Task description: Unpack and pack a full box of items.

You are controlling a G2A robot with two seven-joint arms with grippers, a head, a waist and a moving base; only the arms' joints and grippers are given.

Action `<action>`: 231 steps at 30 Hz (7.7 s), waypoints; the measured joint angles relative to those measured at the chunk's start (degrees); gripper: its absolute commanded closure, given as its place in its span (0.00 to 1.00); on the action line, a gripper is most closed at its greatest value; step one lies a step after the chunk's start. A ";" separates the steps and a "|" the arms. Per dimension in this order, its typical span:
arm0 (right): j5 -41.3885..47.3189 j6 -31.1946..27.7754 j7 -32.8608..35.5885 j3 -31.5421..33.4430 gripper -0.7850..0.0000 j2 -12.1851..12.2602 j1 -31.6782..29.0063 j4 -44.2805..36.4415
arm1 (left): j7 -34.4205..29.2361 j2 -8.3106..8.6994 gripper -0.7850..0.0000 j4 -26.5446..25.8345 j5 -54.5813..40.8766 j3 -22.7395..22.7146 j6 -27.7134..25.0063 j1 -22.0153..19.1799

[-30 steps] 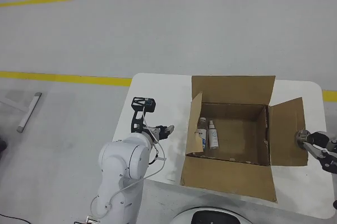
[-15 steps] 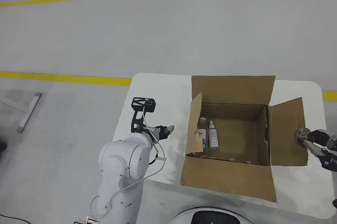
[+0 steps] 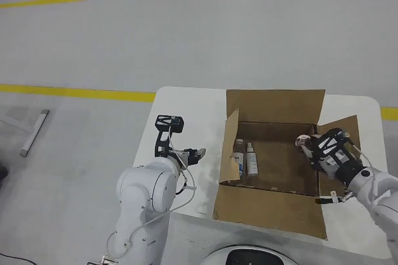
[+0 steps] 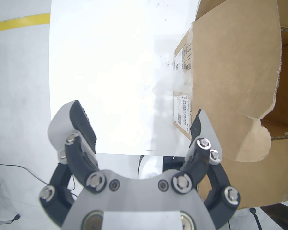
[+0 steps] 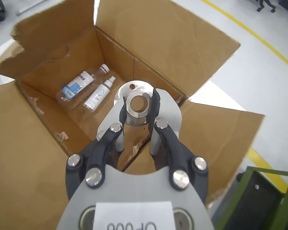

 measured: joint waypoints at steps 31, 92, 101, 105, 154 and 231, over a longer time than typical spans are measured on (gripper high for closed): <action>-7.57 19.68 5.08 -17.11 1.00 -2.24 11.08 15.00 | 0.00 0.00 0.00 0.00 0.00 0.00 0.00 0.00; -1.52 14.46 -4.17 -8.92 1.00 -3.90 8.81 4.61 | 0.00 0.00 0.00 0.00 0.00 0.00 0.00 0.00; 9.33 11.92 -10.87 9.85 1.00 -3.21 -1.95 -6.26 | 0.00 0.00 0.00 0.00 0.00 0.00 0.00 0.00; 13.47 13.83 -13.22 18.67 1.00 -3.33 -6.71 -6.33 | 0.00 0.00 0.00 0.00 0.00 0.00 0.00 0.00; 30.15 -6.46 -0.98 4.95 1.00 -1.60 1.07 14.40 | 0.00 0.00 0.00 0.00 0.00 0.00 0.00 0.00; 53.33 7.93 -15.17 15.77 1.00 0.57 0.45 19.96 | 15.17 2.32 0.00 15.78 -15.90 17.35 -17.65 -6.29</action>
